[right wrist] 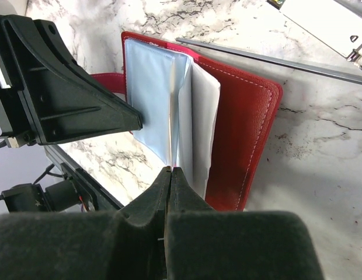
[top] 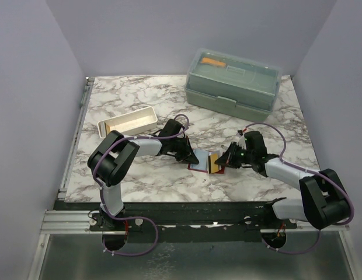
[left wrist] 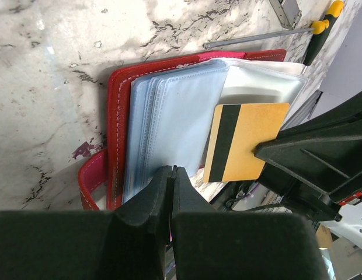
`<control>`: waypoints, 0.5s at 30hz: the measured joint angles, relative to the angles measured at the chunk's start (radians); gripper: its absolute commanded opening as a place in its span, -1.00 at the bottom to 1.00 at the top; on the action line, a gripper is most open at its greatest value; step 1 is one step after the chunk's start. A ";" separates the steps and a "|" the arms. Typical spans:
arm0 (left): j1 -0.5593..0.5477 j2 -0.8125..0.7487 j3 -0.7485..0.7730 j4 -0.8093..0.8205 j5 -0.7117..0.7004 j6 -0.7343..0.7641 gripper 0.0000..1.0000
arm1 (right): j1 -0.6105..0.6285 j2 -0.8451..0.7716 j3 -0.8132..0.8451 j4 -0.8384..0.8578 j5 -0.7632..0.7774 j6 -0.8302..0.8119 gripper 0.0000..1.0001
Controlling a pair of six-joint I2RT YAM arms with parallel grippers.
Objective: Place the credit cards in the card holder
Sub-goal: Insert the credit card into the card holder.
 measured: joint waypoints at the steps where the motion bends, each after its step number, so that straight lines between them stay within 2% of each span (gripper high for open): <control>1: 0.000 0.000 0.000 0.000 0.000 0.000 -0.95 | 0.000 0.000 -0.001 0.000 -0.001 0.000 -1.00; 15: 0.000 0.002 0.000 0.000 0.000 0.000 -0.98 | -0.004 0.029 -0.011 0.016 -0.013 0.001 -1.00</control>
